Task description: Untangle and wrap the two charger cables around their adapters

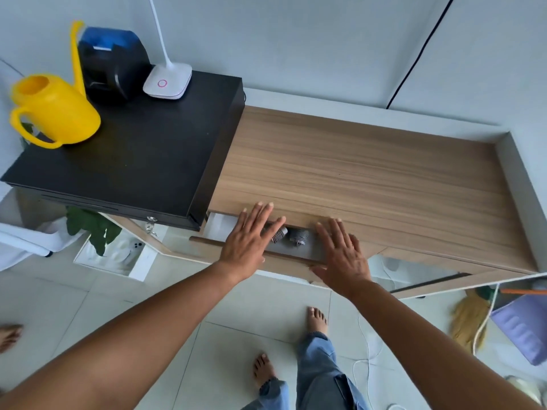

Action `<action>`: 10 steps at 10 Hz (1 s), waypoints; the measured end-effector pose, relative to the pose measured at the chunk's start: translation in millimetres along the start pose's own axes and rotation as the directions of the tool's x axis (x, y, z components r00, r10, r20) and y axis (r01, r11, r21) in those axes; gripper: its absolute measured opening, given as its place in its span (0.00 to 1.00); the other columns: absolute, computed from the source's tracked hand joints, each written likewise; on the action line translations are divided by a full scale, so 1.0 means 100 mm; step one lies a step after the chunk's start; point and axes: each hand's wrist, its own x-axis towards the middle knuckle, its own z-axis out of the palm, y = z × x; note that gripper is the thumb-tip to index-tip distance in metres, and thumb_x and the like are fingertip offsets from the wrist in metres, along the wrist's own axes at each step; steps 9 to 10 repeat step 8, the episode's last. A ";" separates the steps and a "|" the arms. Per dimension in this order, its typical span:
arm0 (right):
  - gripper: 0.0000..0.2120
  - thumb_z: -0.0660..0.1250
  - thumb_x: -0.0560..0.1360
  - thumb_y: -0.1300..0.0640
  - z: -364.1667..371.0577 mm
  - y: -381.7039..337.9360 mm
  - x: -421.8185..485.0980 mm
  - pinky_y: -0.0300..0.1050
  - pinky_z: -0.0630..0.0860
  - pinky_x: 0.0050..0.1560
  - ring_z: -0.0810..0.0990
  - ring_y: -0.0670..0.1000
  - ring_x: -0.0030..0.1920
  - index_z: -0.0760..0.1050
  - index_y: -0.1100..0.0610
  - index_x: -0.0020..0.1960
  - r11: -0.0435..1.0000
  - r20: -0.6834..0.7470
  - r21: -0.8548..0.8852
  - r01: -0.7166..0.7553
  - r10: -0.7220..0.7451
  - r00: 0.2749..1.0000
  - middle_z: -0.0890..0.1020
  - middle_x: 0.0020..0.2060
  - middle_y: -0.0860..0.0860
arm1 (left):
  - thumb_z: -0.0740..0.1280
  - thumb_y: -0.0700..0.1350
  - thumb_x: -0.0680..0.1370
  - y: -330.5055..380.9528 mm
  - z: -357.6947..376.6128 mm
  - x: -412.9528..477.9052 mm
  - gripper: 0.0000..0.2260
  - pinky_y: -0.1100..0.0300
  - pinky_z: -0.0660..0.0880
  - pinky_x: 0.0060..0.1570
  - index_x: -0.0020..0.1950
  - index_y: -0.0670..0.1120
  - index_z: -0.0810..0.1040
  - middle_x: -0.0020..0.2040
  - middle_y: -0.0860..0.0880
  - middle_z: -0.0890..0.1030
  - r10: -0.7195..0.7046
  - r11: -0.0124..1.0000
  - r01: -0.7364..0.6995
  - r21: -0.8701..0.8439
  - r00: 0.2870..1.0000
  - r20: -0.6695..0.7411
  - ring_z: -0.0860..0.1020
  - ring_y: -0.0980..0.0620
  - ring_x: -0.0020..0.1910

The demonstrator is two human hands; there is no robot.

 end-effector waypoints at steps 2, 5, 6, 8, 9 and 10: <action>0.49 0.64 0.73 0.35 -0.12 0.14 0.44 0.51 0.41 0.77 0.35 0.51 0.78 0.35 0.48 0.78 0.997 0.124 -0.020 -0.073 0.075 0.989 0.35 0.78 0.50 | 0.70 0.59 0.74 -0.20 -0.13 0.47 0.53 0.45 0.39 0.76 0.77 0.48 0.30 0.77 0.42 0.30 -0.059 0.995 0.047 0.092 0.990 0.126 0.32 0.43 0.76; 0.38 0.56 0.80 0.43 -0.09 0.04 0.68 0.55 0.48 0.77 0.42 0.60 0.78 0.37 0.56 0.79 0.987 0.057 -0.151 -0.050 0.060 0.997 0.41 0.78 0.60 | 0.64 0.53 0.80 -0.23 -0.14 0.84 0.44 0.45 0.39 0.76 0.78 0.45 0.32 0.78 0.39 0.33 -0.093 0.995 0.081 0.056 0.956 0.277 0.34 0.41 0.77; 0.37 0.54 0.81 0.44 -0.10 0.03 0.67 0.57 0.49 0.76 0.43 0.63 0.78 0.36 0.59 0.78 0.981 0.076 -0.187 -0.055 0.070 0.995 0.41 0.77 0.63 | 0.63 0.52 0.81 -0.19 -0.06 0.82 0.43 0.43 0.38 0.75 0.77 0.44 0.29 0.77 0.38 0.30 -0.122 0.992 0.110 0.057 0.953 0.277 0.32 0.39 0.76; 0.37 0.60 0.79 0.42 -0.41 0.05 0.71 0.55 0.51 0.76 0.45 0.56 0.79 0.43 0.51 0.79 0.997 0.201 0.012 -0.074 0.070 0.977 0.43 0.79 0.55 | 0.59 0.52 0.82 -0.17 -0.10 0.87 0.42 0.42 0.34 0.74 0.73 0.45 0.23 0.73 0.40 0.23 -0.170 0.985 0.152 0.077 0.924 0.343 0.26 0.41 0.73; 0.37 0.60 0.79 0.42 -0.41 0.05 0.71 0.55 0.51 0.76 0.45 0.56 0.79 0.43 0.51 0.79 0.997 0.201 0.012 -0.074 0.070 0.977 0.43 0.79 0.55 | 0.59 0.52 0.82 -0.17 -0.10 0.87 0.42 0.42 0.34 0.74 0.73 0.45 0.23 0.73 0.40 0.23 -0.170 0.985 0.152 0.077 0.924 0.343 0.26 0.41 0.73; 0.37 0.60 0.79 0.42 -0.41 0.05 0.71 0.55 0.51 0.76 0.45 0.56 0.79 0.43 0.51 0.79 0.997 0.201 0.012 -0.074 0.070 0.977 0.43 0.79 0.55 | 0.59 0.52 0.82 -0.17 -0.10 0.87 0.42 0.42 0.34 0.74 0.73 0.45 0.23 0.73 0.40 0.23 -0.170 0.985 0.152 0.077 0.924 0.343 0.26 0.41 0.73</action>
